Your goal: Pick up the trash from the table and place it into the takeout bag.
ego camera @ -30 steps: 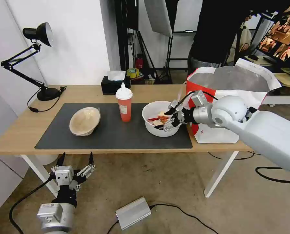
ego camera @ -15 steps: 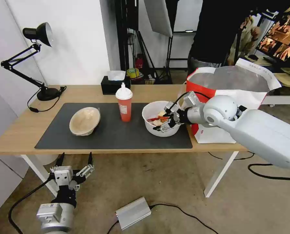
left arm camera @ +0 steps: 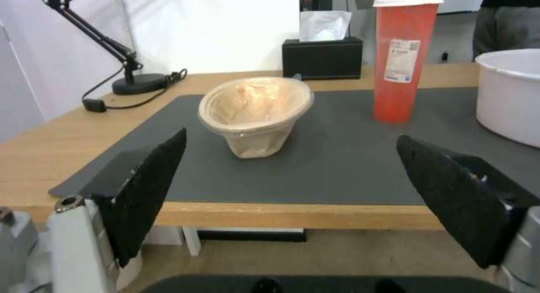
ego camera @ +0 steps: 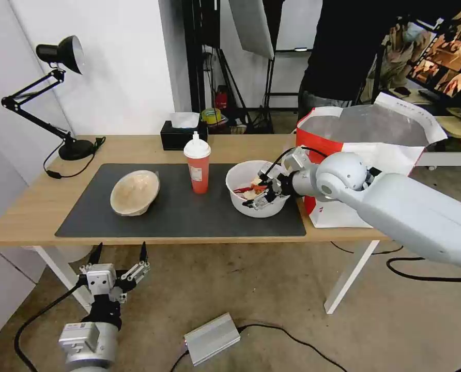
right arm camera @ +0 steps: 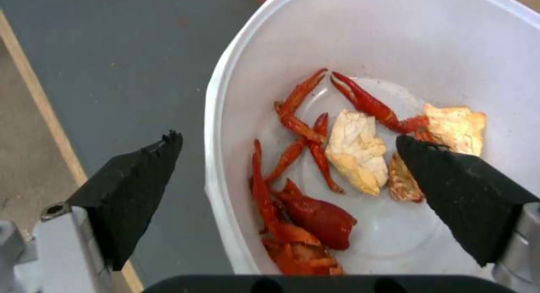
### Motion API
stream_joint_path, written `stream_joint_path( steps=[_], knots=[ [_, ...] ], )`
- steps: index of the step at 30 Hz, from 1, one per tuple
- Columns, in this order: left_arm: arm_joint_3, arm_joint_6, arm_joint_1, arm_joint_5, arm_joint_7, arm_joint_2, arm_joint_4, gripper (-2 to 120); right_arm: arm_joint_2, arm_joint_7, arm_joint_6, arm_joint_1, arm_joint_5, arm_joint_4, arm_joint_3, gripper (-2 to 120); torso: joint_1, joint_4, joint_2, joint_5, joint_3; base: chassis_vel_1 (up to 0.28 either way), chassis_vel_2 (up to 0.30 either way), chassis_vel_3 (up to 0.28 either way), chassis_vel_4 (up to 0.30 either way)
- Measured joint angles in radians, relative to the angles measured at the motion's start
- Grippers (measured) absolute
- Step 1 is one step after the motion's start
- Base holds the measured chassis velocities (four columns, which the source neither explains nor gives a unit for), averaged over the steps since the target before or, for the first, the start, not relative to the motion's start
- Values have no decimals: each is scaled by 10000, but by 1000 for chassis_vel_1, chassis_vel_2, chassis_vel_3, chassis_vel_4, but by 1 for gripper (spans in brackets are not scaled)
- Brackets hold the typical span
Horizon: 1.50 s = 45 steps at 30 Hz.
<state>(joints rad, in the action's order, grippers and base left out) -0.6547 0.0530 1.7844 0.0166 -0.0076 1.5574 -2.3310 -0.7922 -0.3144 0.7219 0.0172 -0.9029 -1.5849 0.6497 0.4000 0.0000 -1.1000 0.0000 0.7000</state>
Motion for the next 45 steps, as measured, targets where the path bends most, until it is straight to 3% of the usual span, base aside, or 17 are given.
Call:
stream_joint_path(
  steps=[14, 45],
  knots=[
    [-20, -19, -12, 6, -181, -5, 29, 100, -411, 35, -7, -3, 174, 395, 37, 98, 0, 0, 0, 0, 0, 0, 0, 0, 0],
    [-25, -26, 19, -6, -173, -58, 43, 100, -493, 311, -14, -94, 308, 438, 168, 98, 0, 0, 0, 0, 0, 0, 0, 0, 0]
  ],
)
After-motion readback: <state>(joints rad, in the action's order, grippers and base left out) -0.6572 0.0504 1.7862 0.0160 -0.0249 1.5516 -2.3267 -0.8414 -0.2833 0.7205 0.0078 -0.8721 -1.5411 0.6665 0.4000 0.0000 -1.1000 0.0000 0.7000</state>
